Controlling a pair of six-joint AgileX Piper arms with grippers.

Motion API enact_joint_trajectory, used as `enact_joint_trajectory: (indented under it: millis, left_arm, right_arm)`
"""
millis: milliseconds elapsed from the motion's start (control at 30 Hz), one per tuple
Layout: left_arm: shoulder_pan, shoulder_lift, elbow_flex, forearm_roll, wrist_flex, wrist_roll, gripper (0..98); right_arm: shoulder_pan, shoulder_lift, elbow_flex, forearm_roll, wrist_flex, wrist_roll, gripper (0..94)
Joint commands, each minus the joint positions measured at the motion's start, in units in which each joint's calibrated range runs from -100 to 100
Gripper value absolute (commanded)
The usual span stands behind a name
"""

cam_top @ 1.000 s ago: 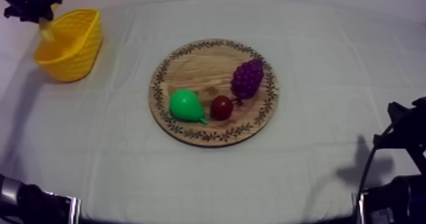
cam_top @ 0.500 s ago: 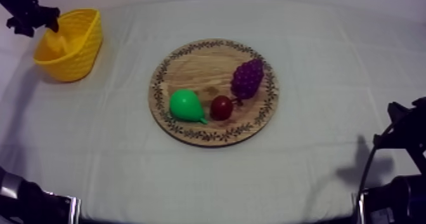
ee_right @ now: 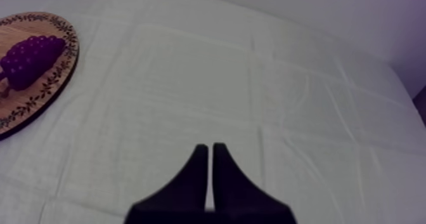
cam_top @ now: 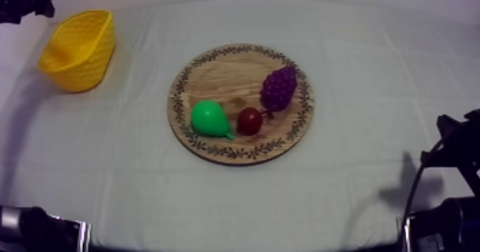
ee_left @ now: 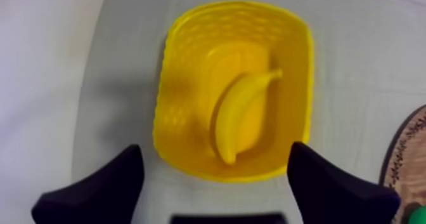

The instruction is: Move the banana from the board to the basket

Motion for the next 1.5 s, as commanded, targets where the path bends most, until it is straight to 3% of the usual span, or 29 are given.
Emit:
enact_joint_trajectory:
  millis: [0, 267, 533, 800, 967, 1100, 1467]
  left_arm:
    - [1.42, -9.25, 2.45, -0.17, -0.16, 0.21, 77.6]
    - [6.28, -28.20, 12.59, 1.24, -4.58, 1.18, 63.9]
    - [11.47, -48.15, 27.01, 1.56, -13.80, 5.04, 39.9]
    - [7.15, -68.70, 48.85, 5.49, -21.69, 5.31, 16.7]
    - [6.68, -78.74, 63.25, 6.30, -26.36, 6.42, 4.3]
    - [6.67, -84.90, 72.76, 6.23, -28.34, 7.25, 1.1]
    - [6.70, -93.51, 88.79, 5.68, -31.28, 5.14, 0.1]
  right_arm:
    - [0.03, -0.04, -0.03, -0.02, -0.01, 0.01, 0.6]
    - [0.03, -0.04, -0.03, -0.02, -0.01, 0.01, 0.6]
    - [0.03, -0.04, -0.03, -0.02, -0.01, 0.01, 0.6]
    - [0.03, -0.04, -0.03, -0.02, -0.01, 0.01, 0.6]
    - [0.03, -0.04, -0.03, -0.02, -0.01, 0.01, 0.6]
    - [0.03, -0.04, -0.03, -0.02, -0.01, 0.01, 0.6]
    - [0.03, -0.04, -0.03, -0.02, -0.01, 0.01, 0.6]
